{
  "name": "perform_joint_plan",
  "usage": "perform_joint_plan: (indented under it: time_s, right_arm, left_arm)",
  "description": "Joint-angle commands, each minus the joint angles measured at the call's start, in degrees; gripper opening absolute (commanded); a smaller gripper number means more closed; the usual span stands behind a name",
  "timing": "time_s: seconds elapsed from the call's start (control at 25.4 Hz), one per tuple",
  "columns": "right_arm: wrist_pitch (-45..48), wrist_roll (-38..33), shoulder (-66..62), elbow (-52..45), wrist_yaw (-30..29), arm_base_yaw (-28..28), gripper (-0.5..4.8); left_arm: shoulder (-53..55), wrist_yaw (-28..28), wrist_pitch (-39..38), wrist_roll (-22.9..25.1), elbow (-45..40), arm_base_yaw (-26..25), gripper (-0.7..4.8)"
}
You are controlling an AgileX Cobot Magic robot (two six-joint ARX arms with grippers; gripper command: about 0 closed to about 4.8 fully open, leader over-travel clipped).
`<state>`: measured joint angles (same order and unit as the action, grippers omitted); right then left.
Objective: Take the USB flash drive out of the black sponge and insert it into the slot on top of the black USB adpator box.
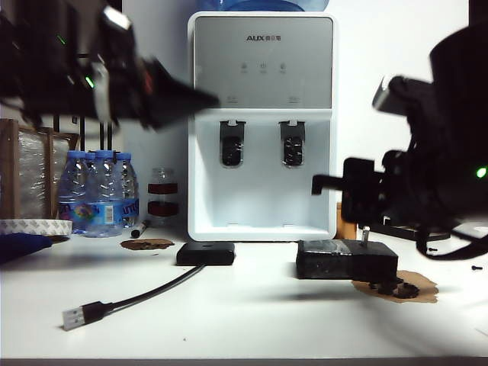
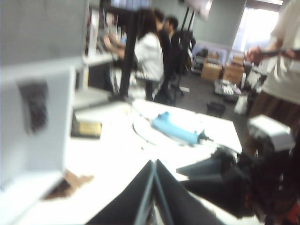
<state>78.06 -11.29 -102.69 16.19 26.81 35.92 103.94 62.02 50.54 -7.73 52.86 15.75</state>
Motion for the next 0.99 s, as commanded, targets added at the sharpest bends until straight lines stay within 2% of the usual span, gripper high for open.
perform_joint_plan:
  time_s: [0.04, 0.2, 0.32, 0.39, 0.47, 0.55, 0.83, 0.91, 0.99]
  right_arm:
    - [1.0, -0.7, -3.6, 2.7, -0.2, 0.0, 1.88]
    - [0.9, -0.7, -6.4, 4.4, 0.3, 0.0, 1.88]
    - [1.0, -0.4, -6.5, 4.4, 1.8, -0.6, 1.88]
    - [1.0, -0.4, -6.5, 4.4, 2.7, -0.7, 1.88]
    - [1.0, -0.4, -6.5, 4.4, 5.3, -1.0, 1.88]
    - [1.0, -0.5, -6.5, 4.4, 5.5, -1.2, 1.87]
    - [1.0, -0.5, -6.5, 4.1, 4.7, -2.6, 1.88]
    - [2.7, -0.5, -6.3, 4.2, 0.2, -2.7, 1.88]
    - [3.1, -0.5, -6.1, 4.2, -0.2, -2.7, 1.88]
  left_arm:
    - [3.1, -5.7, -1.8, 8.9, 0.2, 3.3, -0.04]
    - [3.5, -9.3, -9.0, 18.0, 0.2, 8.0, -0.04]
    - [3.6, -10.9, -11.6, 18.7, 0.5, 9.7, -0.04]
    - [3.6, -11.8, -12.9, 21.0, 0.5, 10.8, -0.04]
    - [3.6, -15.8, -14.1, 22.8, 0.5, 12.3, -0.04]
    - [3.8, -18.9, -15.1, 23.9, 0.6, 13.5, -0.04]
    - [6.4, -22.5, -15.8, 23.9, 3.0, 16.5, -0.04]
    - [8.8, -24.0, -15.8, 23.9, 5.2, 17.8, -0.04]
    - [9.7, -24.8, -15.7, 23.8, 6.3, 18.2, -0.04]
